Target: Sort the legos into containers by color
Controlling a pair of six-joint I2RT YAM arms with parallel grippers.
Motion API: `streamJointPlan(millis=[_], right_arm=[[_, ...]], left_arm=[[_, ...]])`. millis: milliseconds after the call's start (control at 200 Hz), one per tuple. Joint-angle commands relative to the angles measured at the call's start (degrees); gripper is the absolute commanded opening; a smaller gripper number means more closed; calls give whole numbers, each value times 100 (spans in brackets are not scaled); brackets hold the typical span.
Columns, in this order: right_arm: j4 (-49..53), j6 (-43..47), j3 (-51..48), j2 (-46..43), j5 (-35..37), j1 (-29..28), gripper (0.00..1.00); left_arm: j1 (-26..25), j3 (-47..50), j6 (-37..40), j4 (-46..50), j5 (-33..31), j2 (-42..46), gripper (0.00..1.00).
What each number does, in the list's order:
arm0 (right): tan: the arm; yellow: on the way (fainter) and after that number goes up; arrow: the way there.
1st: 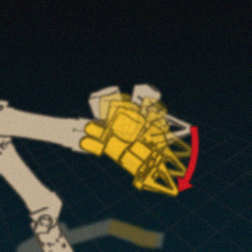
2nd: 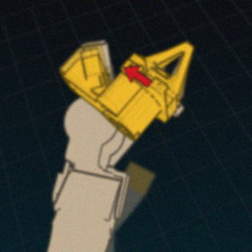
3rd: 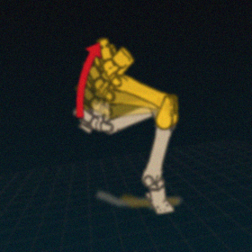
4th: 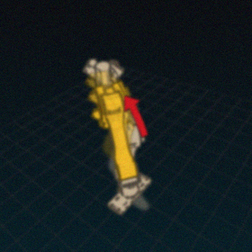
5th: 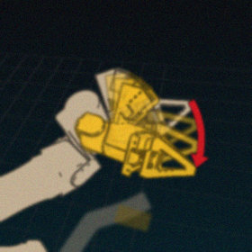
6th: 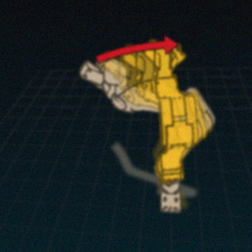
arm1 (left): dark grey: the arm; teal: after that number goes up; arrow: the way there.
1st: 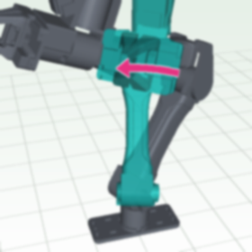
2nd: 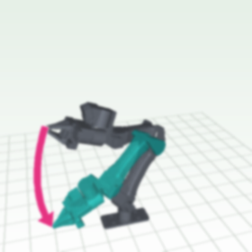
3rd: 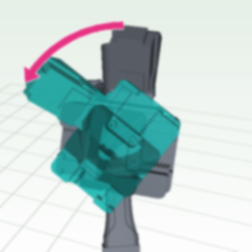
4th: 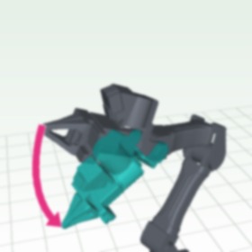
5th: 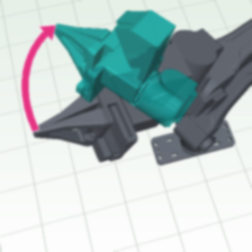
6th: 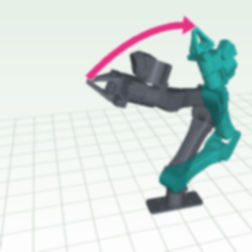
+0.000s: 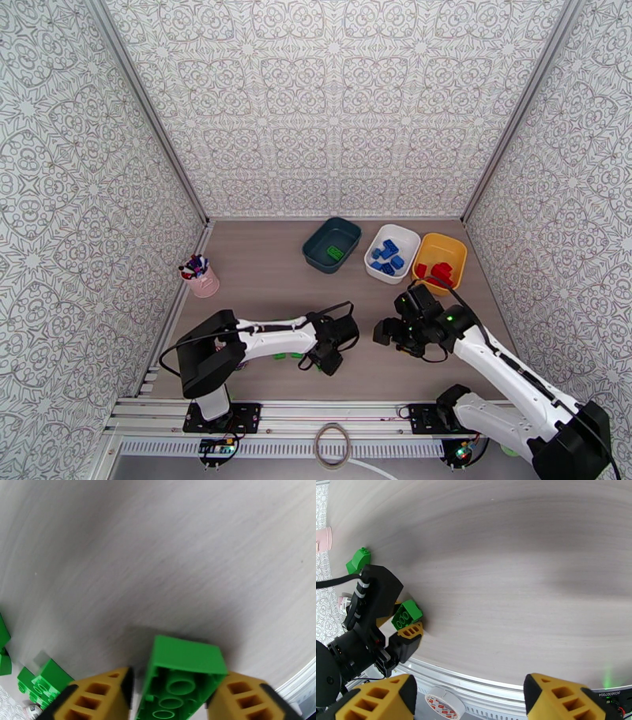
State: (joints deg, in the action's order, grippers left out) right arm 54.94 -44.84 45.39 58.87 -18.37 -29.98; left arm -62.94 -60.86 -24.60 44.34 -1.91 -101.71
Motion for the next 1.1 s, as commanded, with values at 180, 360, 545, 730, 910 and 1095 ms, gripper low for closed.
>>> streamJointPlan(millis=[180, 360, 545, 730, 910, 1095], right_arm=[[-324, -8, 53, 408, -125, -49, 75], [-780, -34, 414, 1103, -348, -185, 75], [-1058, 84, 1248, 2074, -521, -410, 74], [-925, 378, 2387, 2992, -591, -404, 73], [-582, 623, 3503, 3755, -675, -225, 73], [-352, 721, 4372, 4245, -891, 123, 75]], left_arm=[[329, -111, -348, -120, 104, 232, 30], [884, -382, -557, -369, 507, 480, 28], [1622, -854, -724, -652, 1069, 557, 28], [2501, -1314, -950, -965, 1580, 442, 28], [3309, -1859, -1282, -1232, 2152, 61, 28], [3749, -2885, -1494, -1148, 2307, -586, 30]])
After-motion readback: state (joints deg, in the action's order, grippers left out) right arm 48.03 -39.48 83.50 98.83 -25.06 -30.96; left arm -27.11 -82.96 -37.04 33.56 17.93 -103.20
